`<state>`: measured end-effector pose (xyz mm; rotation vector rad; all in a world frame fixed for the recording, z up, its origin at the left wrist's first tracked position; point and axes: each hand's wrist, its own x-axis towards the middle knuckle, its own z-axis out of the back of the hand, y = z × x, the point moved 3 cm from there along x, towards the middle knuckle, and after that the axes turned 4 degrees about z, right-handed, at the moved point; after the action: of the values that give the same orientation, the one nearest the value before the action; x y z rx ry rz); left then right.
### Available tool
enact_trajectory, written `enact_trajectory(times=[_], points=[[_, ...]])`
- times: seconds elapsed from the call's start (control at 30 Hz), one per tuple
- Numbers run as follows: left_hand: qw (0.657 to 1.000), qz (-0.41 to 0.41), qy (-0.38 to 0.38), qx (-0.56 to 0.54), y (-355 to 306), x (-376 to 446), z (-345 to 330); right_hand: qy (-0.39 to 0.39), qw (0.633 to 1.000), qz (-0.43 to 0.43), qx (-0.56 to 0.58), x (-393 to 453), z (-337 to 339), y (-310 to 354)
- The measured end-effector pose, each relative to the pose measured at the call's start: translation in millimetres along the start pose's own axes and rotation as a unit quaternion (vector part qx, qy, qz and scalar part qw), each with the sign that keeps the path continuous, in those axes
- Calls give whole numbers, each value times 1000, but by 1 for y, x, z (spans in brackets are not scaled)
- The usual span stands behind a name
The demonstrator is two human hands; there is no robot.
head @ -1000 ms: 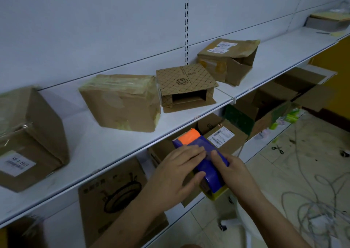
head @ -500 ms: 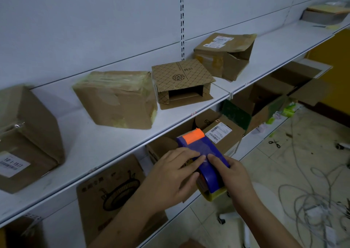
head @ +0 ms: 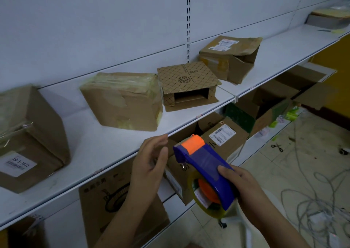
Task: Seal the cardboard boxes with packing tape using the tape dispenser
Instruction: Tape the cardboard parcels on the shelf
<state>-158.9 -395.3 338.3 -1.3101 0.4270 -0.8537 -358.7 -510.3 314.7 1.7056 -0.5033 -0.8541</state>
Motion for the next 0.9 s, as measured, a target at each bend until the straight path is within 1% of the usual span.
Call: enact_trajectory(times=[0.07,0.13,0.23,0.43,0.57,0.67,0.8,0.83,0.9], points=[[998,10,54,-39,-5,-5,-5,29,999,6,21,-2,-1,3],[995,-8,86,-51,-11,-7,-7,52,998,15,34,-5,-3,6],[993,-26,95,-63,-19,-4,-4,68,997,19,38,-6,-5,8],[991,-55,112,-43,-26,-3,2,93,995,32,19,-8,-8,13],[993,-63,98,-35,-29,-2,3,104,994,44,16,-9,-9,18],[992,-58,103,-49,-28,2,7,100,994,43,16,-8,-10,15],[993,-12,75,-86,-22,11,15,74,996,47,-8,-5,-13,14],[994,-17,70,-82,-23,15,19,62,997,50,-23,-4,-13,16],[996,-51,57,-36,-32,24,28,37,995,60,-64,0,-13,20]])
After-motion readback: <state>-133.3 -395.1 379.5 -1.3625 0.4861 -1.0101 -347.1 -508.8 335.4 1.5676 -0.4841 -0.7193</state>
